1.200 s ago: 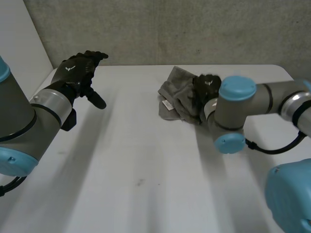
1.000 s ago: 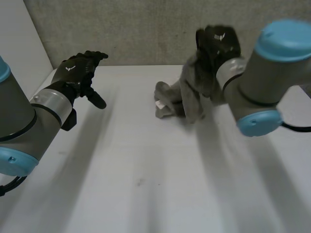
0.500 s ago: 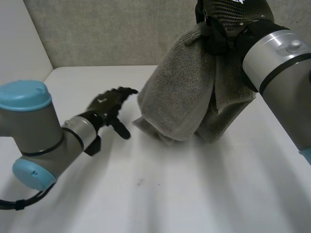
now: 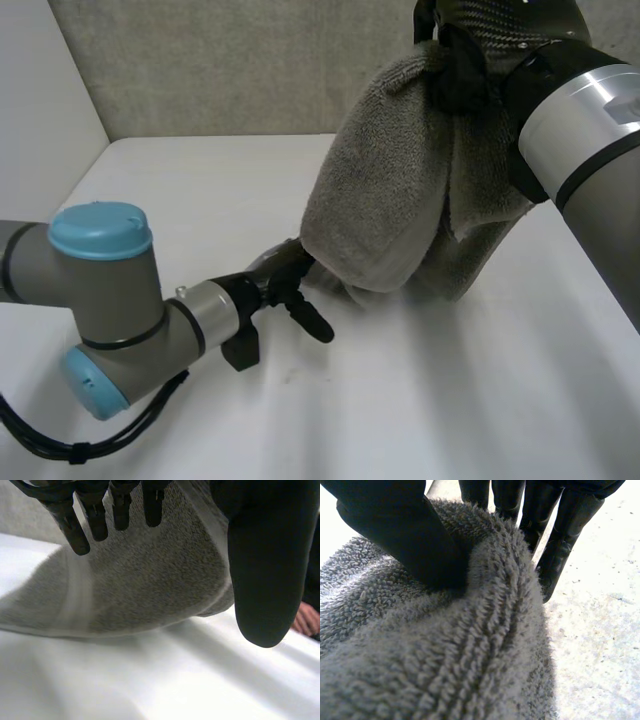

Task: Fold the laundry

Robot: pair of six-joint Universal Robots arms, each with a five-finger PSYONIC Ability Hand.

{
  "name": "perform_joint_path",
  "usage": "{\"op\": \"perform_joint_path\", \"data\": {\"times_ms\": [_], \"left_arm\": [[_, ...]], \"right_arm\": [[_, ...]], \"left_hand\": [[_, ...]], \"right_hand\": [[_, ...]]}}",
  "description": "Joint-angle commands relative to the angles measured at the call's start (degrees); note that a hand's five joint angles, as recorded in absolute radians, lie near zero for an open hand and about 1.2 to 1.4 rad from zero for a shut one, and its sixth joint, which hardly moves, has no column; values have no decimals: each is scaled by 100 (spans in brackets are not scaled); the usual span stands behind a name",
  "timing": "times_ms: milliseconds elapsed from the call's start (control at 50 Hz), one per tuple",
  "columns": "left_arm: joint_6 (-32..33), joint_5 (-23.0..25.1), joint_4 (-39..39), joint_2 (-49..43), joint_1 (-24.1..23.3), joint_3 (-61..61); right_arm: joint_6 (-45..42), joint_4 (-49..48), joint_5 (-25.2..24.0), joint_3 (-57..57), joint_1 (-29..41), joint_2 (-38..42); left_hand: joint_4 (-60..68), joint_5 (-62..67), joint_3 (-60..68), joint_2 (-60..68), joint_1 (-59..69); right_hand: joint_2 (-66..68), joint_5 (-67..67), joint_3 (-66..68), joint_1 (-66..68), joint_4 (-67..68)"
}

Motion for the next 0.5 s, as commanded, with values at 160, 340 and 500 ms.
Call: {"op": "perform_joint_path", "data": {"times_ms": [160,340,500], "left_arm": [[-1042,-1185,44,-800,-970,715],[-1640,-2294,281,-932,-1138,980],[-1701,-3411,747,-633,-918,883]], "right_arm": [[929,149,24,196,328,-552],[1184,334,33,406,294,-825],[1438,325,15,811,249,-860]], "left_hand": [[341,123,304,298,277],[5471,5254,5434,5429,5407],[7034,6816,6997,6991,6970]], "right_hand": [[1294,1377,1203,2599,1189],[1294,1377,1203,2599,1189],[1294,1377,1203,2599,1189]]}}
